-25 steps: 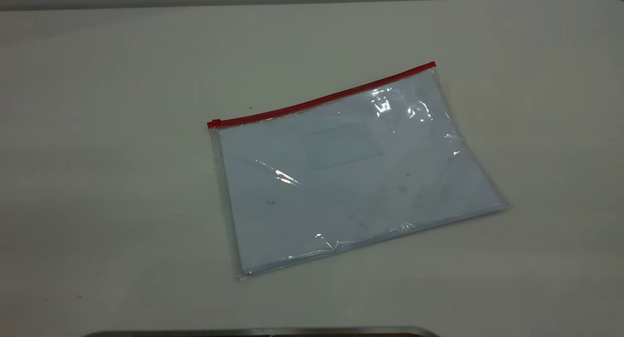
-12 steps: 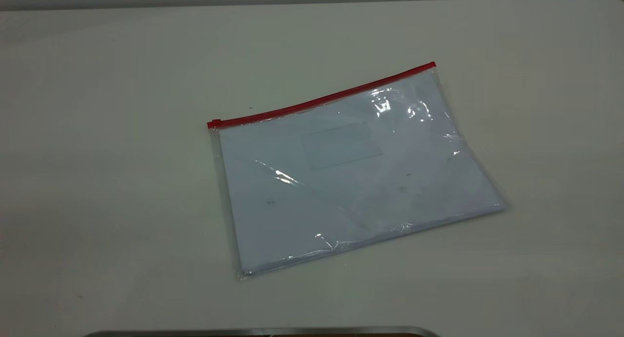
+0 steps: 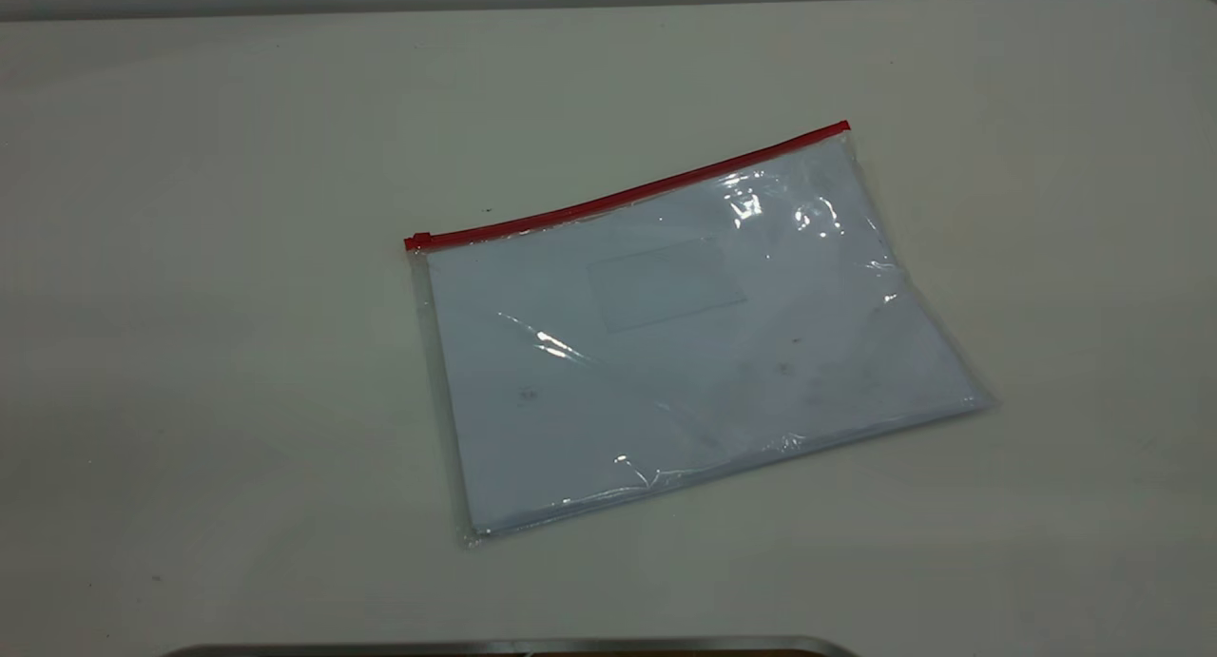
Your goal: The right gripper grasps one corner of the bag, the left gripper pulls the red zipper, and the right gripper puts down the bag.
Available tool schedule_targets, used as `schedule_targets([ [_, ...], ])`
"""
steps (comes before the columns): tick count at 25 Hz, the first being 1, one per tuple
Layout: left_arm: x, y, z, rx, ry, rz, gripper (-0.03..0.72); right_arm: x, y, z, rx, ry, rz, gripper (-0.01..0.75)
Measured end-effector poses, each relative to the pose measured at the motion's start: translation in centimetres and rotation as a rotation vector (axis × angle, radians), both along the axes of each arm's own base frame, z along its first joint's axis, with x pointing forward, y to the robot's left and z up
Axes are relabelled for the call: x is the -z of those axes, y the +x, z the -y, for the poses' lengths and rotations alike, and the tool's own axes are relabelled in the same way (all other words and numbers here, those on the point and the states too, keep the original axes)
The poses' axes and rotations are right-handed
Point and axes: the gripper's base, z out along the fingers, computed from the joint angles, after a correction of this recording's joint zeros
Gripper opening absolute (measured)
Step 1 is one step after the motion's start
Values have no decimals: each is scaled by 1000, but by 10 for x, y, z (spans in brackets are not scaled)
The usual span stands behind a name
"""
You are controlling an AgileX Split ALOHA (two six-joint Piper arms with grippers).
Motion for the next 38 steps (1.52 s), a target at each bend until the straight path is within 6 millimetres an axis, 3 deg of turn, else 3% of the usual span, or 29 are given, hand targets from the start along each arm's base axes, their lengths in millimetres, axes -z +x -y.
schedule_targets([
  [10, 0, -2, 0, -26, -14, 13, 581, 0, 0, 0, 0, 1, 0, 535],
  [18, 1, -24, -4, -67, -12, 177, 581, 0, 0, 0, 0, 1, 0, 535],
  [38, 1, -24, -4, -68, -13, 180, 581, 0, 0, 0, 0, 1, 0, 535],
])
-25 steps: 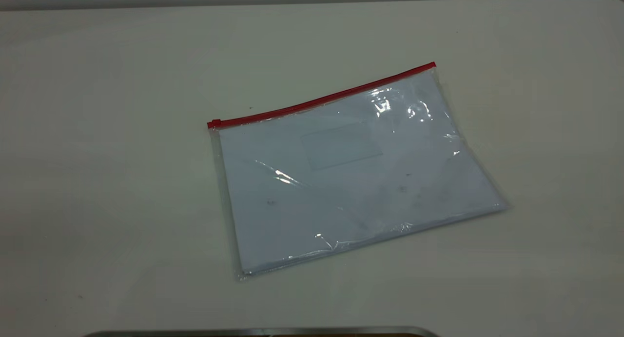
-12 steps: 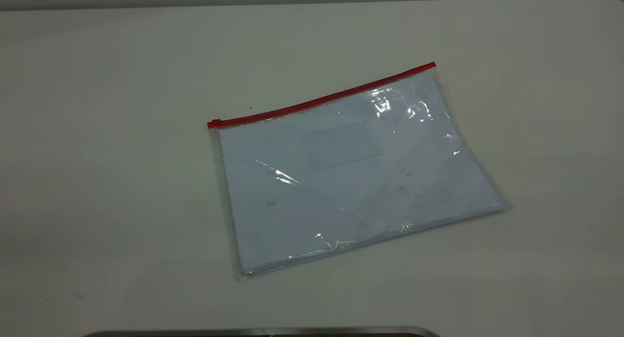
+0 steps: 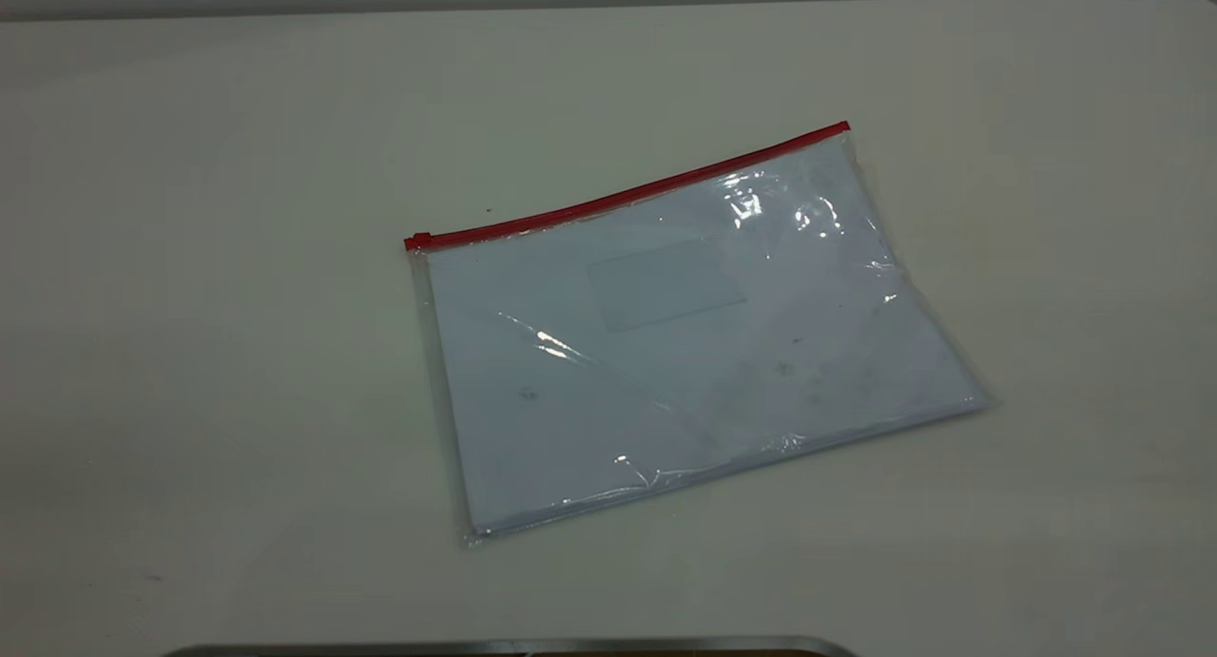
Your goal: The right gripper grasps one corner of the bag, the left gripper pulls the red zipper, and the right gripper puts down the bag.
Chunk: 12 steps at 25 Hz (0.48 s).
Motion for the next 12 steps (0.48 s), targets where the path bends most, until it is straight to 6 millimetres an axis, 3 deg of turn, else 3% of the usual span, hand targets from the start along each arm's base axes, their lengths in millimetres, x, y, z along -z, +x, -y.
schedule_targets([
  [12, 0, 0, 0, 1, -1, 0, 581, 0, 0, 6, 46, 19, -5, 535],
])
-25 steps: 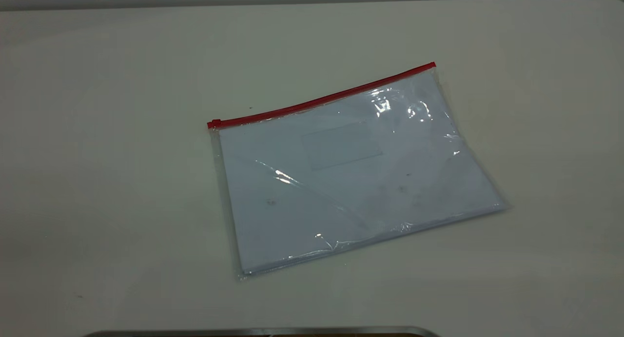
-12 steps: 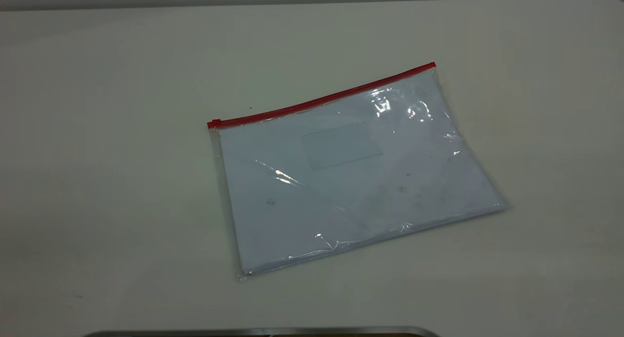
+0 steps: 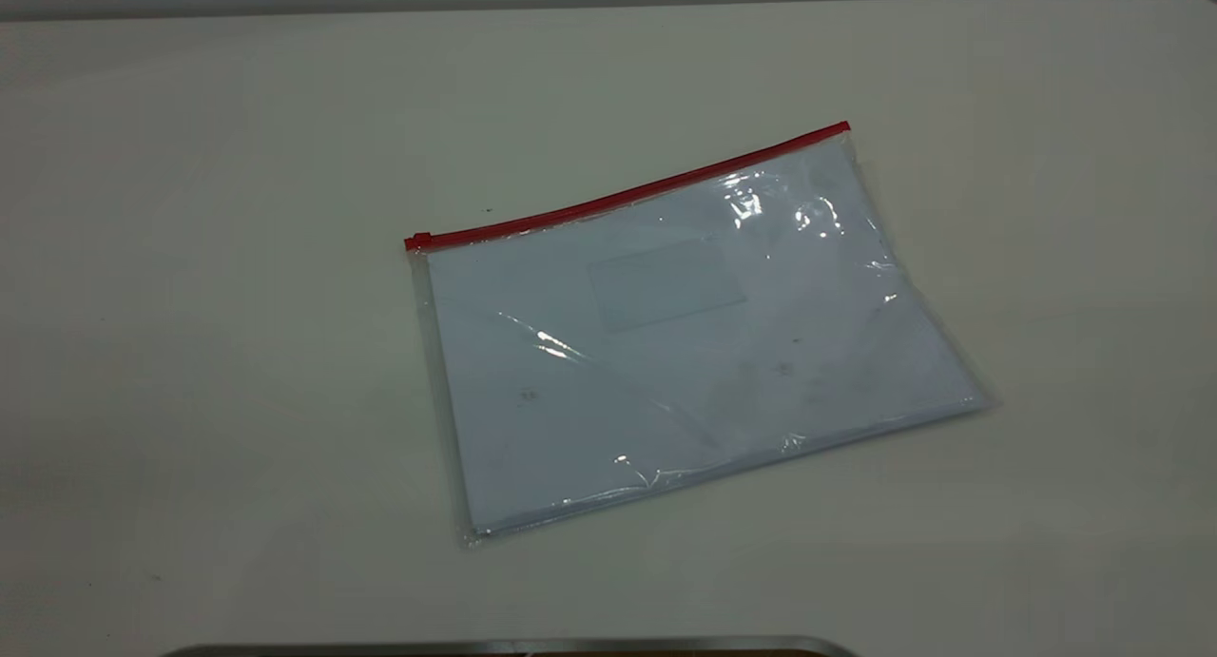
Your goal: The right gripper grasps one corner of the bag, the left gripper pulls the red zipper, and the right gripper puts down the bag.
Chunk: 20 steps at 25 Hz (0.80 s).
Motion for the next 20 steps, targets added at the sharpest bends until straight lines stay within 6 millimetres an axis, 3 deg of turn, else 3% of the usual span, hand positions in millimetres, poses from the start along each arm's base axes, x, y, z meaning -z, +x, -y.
schedule_targets([
  [20, 0, 0, 0, 1, 1, 0, 581, 0, 0, 2, 6, 2, 1, 535],
])
